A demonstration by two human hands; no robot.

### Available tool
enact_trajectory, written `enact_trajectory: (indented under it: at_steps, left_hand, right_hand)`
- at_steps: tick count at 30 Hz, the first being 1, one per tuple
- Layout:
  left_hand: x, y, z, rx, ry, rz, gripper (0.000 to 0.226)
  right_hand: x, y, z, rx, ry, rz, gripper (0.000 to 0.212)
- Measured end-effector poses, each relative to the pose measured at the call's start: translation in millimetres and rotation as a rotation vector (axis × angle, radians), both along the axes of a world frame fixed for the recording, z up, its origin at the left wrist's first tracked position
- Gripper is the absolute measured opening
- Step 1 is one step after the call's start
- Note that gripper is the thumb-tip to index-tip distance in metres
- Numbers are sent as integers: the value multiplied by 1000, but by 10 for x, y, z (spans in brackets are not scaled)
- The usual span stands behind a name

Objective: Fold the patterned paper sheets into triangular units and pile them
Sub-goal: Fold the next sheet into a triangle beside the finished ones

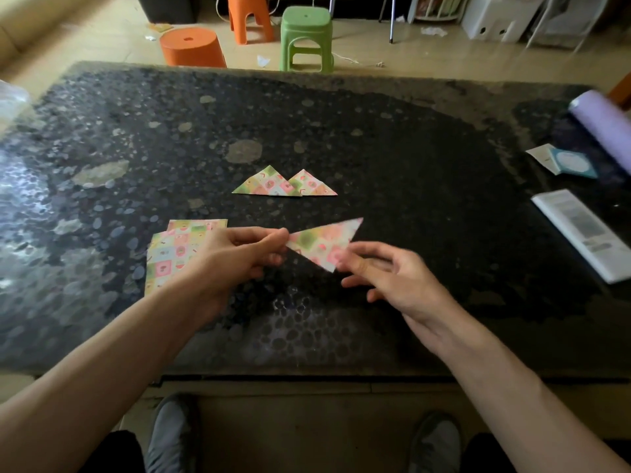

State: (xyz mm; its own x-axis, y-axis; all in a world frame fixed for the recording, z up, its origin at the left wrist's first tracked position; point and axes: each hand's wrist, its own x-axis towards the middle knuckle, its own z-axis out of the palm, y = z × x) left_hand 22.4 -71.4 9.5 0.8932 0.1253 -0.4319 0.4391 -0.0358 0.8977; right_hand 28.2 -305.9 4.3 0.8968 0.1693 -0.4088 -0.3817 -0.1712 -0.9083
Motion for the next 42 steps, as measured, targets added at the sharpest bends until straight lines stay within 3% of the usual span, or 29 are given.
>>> enact_trajectory:
  at_steps: [2,8,14,18,22,25,31,36,42]
  left_hand:
    - [-25,-41,-24,-71,42,46,30]
    - [-114,-146,17,-40,73,-23,23]
    - [-148,-187,82,143,92,-459,24]
    - [-89,-146,55,76,42,-277,24]
    - [-56,-154,21,8,-4,-22,22]
    - [-27,-148,32,-61,10,74,27]
    - [37,-50,-29,-82,-6,127,26]
    - [31,19,-53,269,-155,20,14]
    - [56,50,-80,256,-214,-7,15]
  right_hand:
    - [-48,78,-27,68,53,35,37]
    - [-47,198,-81,119,-32,-146,15]
    - [-2,218,-119,23,-87,-204,10]
    - [37,236,-112,-17,-133,-49,10]
    - [65,326,-92,-11,-30,60,28]
    - [52,416,-108,-17,-98,6,16]
    - [375,467,-180,-115,-265,-163,12]
    - [906,470,-300,-268,-325,-175,14]
    - [1234,500,-365,-467,-421,-149,17]
